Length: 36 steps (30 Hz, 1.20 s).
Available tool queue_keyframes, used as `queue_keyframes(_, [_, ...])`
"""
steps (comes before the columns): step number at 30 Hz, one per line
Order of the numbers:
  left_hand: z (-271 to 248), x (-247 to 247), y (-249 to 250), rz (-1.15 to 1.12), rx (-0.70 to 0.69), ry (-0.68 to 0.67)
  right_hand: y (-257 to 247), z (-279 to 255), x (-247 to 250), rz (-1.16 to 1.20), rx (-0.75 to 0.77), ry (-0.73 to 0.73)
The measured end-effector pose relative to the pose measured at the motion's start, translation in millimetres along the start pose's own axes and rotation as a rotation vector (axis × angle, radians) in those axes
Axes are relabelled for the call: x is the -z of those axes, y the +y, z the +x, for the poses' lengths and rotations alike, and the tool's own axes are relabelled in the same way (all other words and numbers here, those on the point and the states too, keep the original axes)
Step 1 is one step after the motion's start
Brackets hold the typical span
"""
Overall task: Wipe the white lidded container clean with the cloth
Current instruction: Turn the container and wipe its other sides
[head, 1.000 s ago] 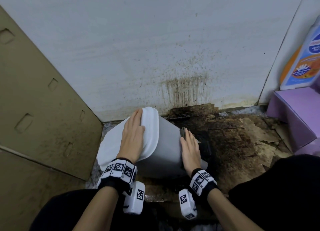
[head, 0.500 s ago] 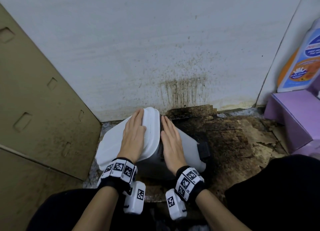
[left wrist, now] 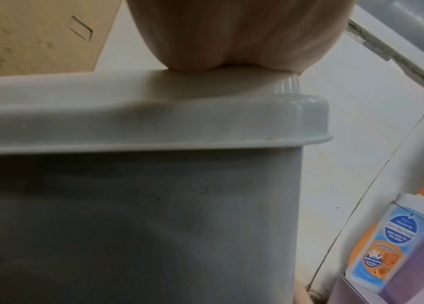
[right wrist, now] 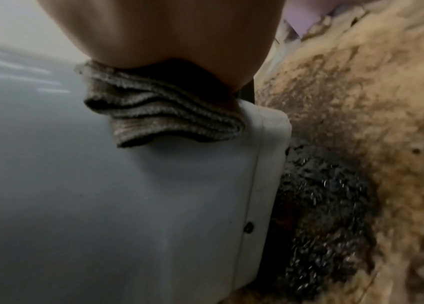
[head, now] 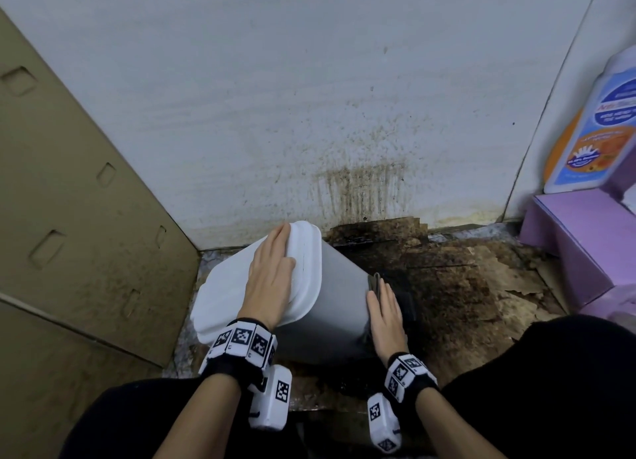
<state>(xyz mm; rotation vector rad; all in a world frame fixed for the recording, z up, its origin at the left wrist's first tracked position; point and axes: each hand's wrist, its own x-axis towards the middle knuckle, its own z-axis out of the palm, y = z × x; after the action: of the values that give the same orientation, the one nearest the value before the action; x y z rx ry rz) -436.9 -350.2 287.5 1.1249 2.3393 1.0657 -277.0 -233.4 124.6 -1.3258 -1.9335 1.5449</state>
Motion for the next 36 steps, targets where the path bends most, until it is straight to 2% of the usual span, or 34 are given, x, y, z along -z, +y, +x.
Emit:
queue_keyframes(4, [0.0, -2.2, 0.8, 0.005, -0.011, 0.004, -2.3, -1.4, 0.2, 0.090, 0.000, 0.038])
queue_keyframes(8, [1.0, -4.7, 1.8, 0.007, -0.014, 0.012, 0.4, 2.4, -0.8, 0.195, 0.005, 0.143])
queue_keyframes(12, [2.1, -3.3, -1.7, 0.013, -0.013, 0.040, -23.7, -7.4, -9.1, 0.235, 0.040, 0.224])
queue_keyframes(18, [3.1, -3.2, -1.3, 0.032, -0.031, 0.031, -90.1, -30.0, -20.4, 0.496, 0.170, 0.111])
queue_keyframes(21, [3.0, -3.0, -0.2, 0.031, -0.025, 0.014, -117.1, -30.6, -18.3, 0.726, 0.126, -0.013])
queue_keyframes(24, [2.7, -6.4, 2.0, 0.050, -0.051, 0.002, -137.5, -32.7, -9.2, 0.838, 0.106, -0.043])
queue_keyframes(28, [6.6, -14.1, 0.8, 0.100, -0.084, -0.012, -147.7, -37.7, -0.6, 0.705, 0.219, -0.010])
queue_keyframes(32, [13.4, -29.7, -6.3, 0.322, -0.147, -0.041, -147.4, -36.6, 3.5, 0.415, 0.378, 0.045])
queue_keyframes(34, [10.3, -32.9, 2.8, 0.213, -0.109, -0.018, -145.8, -33.0, 7.8, 0.251, 0.448, 0.074])
queue_keyframes(36, [4.8, -30.9, 16.2, -0.085, -0.040, -0.030, -144.6, -29.1, 15.4, 0.155, 0.462, 0.080])
